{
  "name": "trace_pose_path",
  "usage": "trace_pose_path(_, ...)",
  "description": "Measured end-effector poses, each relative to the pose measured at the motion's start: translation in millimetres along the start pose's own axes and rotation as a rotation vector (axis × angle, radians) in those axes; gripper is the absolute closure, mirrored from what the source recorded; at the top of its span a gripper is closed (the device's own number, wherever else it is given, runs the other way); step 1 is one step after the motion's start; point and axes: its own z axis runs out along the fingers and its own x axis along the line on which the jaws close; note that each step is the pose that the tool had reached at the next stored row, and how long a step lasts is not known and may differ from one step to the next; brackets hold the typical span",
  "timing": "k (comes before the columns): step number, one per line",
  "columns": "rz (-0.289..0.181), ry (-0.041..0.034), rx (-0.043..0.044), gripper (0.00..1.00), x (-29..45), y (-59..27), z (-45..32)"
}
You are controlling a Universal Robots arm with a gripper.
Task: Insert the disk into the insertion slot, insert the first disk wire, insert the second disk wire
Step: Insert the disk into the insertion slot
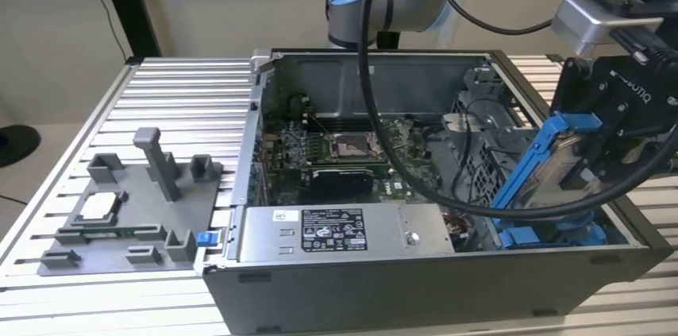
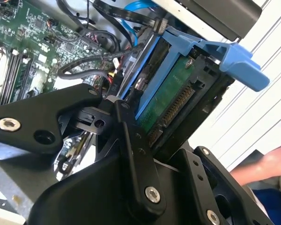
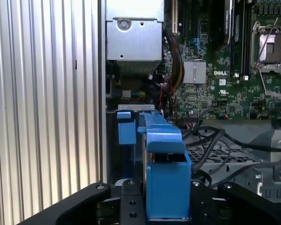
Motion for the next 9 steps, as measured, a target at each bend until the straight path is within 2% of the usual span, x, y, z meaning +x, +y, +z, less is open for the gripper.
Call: trace_pose_path(9, 0.0, 0.0002, 0.0, 1.0, 0.8, -0.1, 13.6)
